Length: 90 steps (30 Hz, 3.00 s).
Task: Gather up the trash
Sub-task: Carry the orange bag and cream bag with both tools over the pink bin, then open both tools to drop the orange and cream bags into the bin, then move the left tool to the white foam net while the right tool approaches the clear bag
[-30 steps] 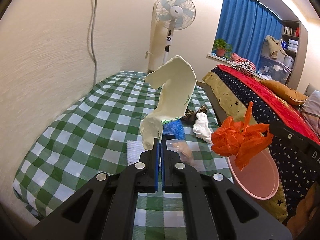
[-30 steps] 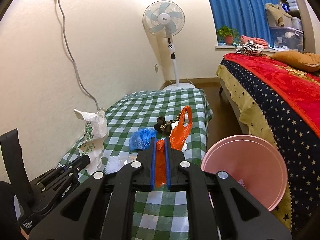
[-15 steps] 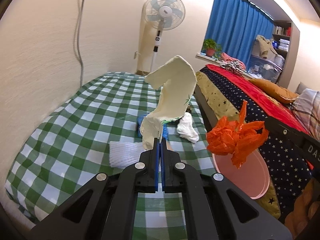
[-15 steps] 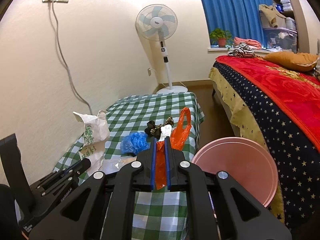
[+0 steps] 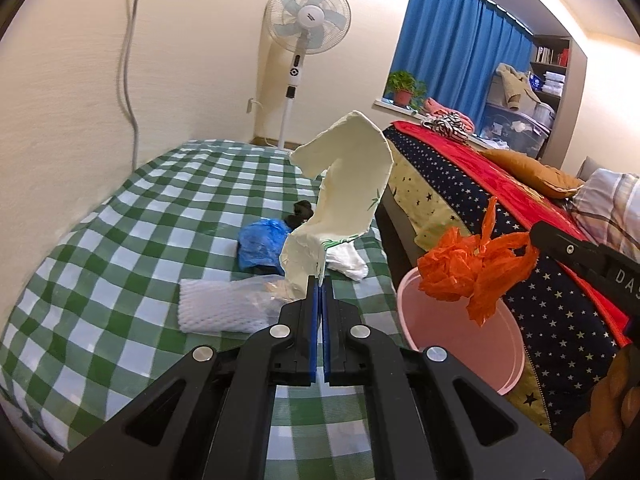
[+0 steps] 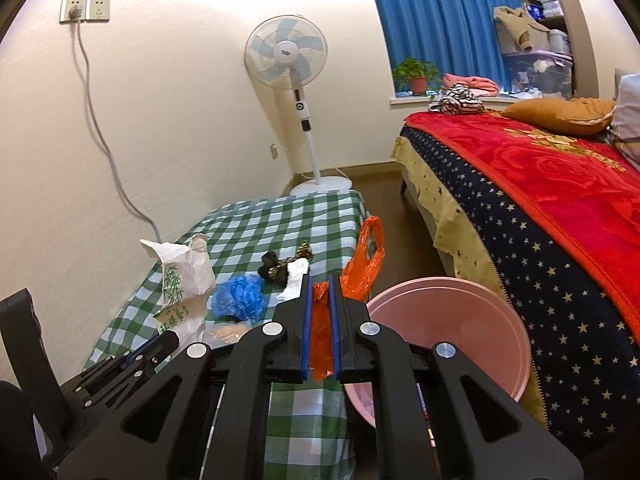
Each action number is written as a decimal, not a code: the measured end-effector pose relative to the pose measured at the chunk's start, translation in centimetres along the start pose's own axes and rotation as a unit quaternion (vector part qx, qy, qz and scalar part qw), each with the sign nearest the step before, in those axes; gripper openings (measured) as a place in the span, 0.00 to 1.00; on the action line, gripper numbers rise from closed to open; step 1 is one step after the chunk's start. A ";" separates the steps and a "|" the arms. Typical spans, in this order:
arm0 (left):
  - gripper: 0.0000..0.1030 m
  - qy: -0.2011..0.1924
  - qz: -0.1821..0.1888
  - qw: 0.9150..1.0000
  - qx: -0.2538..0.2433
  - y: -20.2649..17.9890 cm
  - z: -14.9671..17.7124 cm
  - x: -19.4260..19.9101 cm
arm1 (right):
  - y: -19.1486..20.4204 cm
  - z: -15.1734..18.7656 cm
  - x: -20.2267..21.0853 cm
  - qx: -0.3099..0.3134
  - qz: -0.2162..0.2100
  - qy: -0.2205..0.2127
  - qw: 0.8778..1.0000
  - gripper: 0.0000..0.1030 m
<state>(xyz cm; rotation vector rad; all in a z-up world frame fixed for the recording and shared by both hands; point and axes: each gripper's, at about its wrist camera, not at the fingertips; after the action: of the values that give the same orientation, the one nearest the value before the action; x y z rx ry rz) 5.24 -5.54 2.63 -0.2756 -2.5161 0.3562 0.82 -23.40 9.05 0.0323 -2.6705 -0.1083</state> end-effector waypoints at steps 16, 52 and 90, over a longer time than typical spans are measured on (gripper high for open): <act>0.01 0.019 0.044 0.999 -0.017 -4.1 0.7 -2.2 | -3.2 0.6 -0.5 -0.023 0.047 0.011 0.999 0.08; 0.01 0.083 0.132 0.986 -0.065 -11.9 3.4 -9.1 | -9.3 1.2 -0.5 -0.076 0.145 0.028 0.986 0.08; 0.22 0.053 0.034 0.998 -0.022 -1.3 1.2 -4.9 | -5.5 1.9 -2.2 -0.088 0.096 0.031 0.991 0.46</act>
<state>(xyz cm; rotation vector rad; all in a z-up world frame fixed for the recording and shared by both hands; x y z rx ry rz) 8.32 -8.31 -0.47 -0.3873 -2.4157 0.3055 1.91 -28.62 5.92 -0.2724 -2.5757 -0.2759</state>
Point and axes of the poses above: each gripper's, at about its wrist camera, not at the fingertips, and x roughly against the way its jaws point, y to its left, z to its underside, and after that the axes turned 6 degrees about x, right-handed
